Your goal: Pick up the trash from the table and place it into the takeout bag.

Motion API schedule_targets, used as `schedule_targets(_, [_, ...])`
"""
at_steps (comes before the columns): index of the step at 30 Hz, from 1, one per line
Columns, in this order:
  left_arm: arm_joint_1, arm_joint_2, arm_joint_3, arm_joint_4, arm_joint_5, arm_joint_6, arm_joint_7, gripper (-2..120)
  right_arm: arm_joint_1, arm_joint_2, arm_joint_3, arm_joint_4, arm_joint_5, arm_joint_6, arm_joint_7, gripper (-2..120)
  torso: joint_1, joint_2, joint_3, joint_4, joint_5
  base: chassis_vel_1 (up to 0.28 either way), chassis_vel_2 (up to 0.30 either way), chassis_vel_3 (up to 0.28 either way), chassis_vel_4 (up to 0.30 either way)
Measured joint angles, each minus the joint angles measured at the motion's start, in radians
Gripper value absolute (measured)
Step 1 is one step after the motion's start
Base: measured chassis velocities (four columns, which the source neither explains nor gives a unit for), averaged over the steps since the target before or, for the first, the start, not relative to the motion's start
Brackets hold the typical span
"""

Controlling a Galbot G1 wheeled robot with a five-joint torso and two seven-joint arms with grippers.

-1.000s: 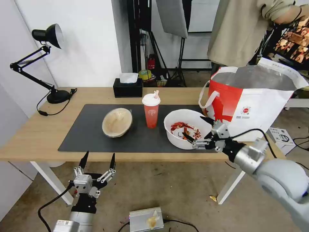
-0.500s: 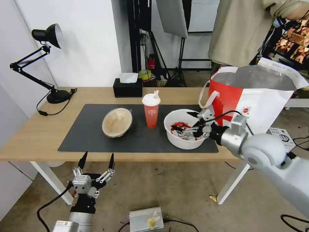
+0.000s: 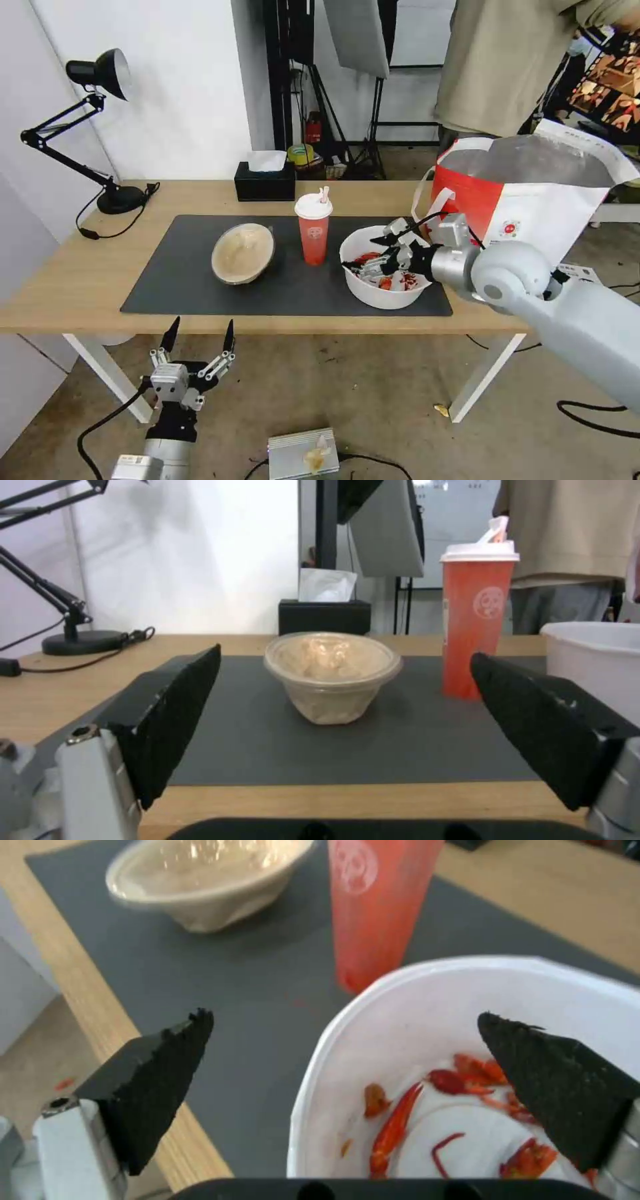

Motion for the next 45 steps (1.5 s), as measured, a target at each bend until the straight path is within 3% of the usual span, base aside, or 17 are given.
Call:
schedule_targets(11, [-0.004, -0.003, -0.002, 0.021, -0.002, -0.019, 0.002, 100, 0.06, 0.004, -0.104, -0.033, -0.013, -0.038, -0.007, 100, 0.0, 0.0, 0.0, 0.0, 0.0, 0.0, 0.0, 0.0, 0.0])
schedule_targets(42, [-0.012, -0.021, -0.002, 0.044, -0.002, -0.033, 0.004, 100, 0.022, 0.059, -0.121, -0.09, -0.054, -0.061, 0.045, 100, 0.0, 0.0, 0.0, 0.0, 0.0, 0.0, 0.0, 0.0, 0.0])
schedule_targets(45, [-0.013, -0.021, -0.001, 0.046, -0.002, -0.033, 0.004, 100, 0.019, 0.061, -0.121, -0.09, -0.059, -0.063, 0.045, 93, 0.0, 0.0, 0.0, 0.0, 0.0001, 0.0, 0.0, 0.0, 0.0])
